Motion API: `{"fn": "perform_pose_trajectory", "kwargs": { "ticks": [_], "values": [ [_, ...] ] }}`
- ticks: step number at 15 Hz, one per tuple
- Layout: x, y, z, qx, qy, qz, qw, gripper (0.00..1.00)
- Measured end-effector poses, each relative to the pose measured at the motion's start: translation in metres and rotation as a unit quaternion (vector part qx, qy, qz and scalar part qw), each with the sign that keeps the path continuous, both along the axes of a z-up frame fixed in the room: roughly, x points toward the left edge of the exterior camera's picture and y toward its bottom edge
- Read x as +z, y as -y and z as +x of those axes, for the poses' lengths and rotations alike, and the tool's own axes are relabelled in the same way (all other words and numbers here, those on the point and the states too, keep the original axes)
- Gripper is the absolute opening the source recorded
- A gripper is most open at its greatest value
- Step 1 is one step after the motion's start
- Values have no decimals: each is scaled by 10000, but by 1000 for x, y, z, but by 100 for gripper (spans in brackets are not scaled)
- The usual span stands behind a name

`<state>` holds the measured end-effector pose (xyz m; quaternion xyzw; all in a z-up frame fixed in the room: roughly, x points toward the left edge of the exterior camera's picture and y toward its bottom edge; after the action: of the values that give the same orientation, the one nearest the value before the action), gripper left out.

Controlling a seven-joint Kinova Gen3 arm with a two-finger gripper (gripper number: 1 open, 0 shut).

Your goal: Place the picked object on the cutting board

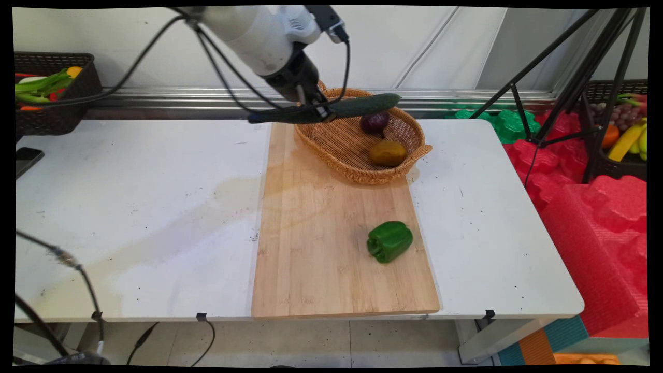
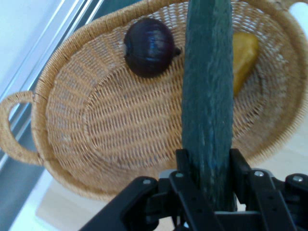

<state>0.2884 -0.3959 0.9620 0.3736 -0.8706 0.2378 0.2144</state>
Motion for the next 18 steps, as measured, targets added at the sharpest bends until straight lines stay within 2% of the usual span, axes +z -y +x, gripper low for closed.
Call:
{"fn": "perform_pose_trajectory", "kwargs": {
  "ticks": [4,10,14,18],
  "values": [
    [5,-55,10,-100,-56,60,9999,0],
    [-11,-120,22,-288,-54,266,9992,0],
    [-26,-138,25,-366,-27,321,9988,0],
    [-45,-138,22,-429,5,292,9987,0]
  ]
}}
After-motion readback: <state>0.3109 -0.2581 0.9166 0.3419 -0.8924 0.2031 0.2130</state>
